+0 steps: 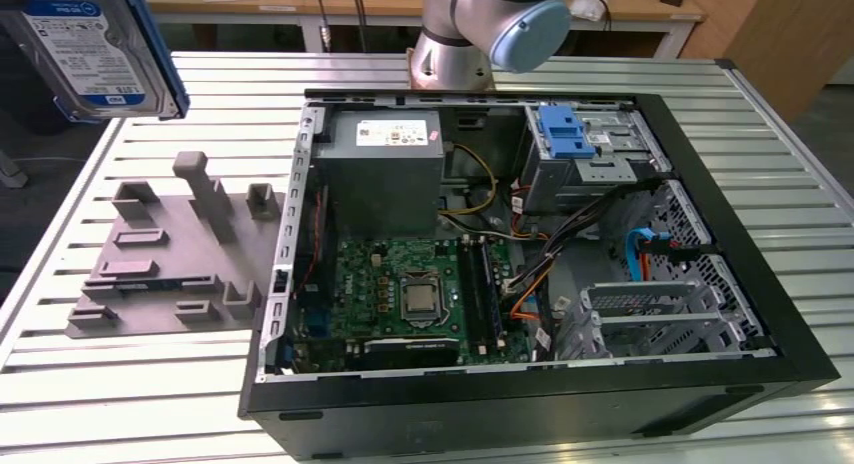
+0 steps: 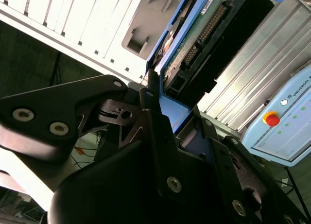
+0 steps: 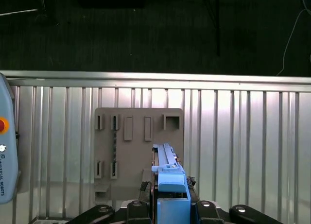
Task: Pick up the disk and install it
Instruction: 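Pick up the disk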
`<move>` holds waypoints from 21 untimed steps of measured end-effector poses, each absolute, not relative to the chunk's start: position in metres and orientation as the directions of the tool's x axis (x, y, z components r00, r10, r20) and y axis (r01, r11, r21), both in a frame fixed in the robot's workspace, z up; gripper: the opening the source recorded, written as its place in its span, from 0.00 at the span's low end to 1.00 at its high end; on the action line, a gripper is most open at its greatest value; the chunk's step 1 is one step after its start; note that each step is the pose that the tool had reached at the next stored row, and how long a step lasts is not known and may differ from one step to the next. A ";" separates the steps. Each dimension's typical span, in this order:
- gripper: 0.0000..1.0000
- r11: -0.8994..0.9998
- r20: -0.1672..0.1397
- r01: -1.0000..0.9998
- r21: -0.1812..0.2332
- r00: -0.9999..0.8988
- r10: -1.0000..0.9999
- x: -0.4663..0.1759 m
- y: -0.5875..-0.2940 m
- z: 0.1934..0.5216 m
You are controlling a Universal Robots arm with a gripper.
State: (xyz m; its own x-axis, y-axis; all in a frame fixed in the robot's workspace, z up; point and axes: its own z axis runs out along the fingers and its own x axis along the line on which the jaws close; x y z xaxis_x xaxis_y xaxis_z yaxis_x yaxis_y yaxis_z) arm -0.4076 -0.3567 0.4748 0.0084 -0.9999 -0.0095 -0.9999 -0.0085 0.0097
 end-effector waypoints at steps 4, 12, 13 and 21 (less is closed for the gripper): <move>0.36 -0.009 -0.010 -1.000 0.010 0.008 -1.000 -0.405 -0.357 0.475; 0.36 -0.009 -0.010 -1.000 0.010 0.008 -1.000 -0.399 -0.357 0.475; 0.36 -0.008 -0.010 -1.000 0.010 0.008 -1.000 -0.398 -0.357 0.475; 0.36 -0.008 -0.010 -1.000 0.010 0.008 -1.000 -0.394 -0.357 0.475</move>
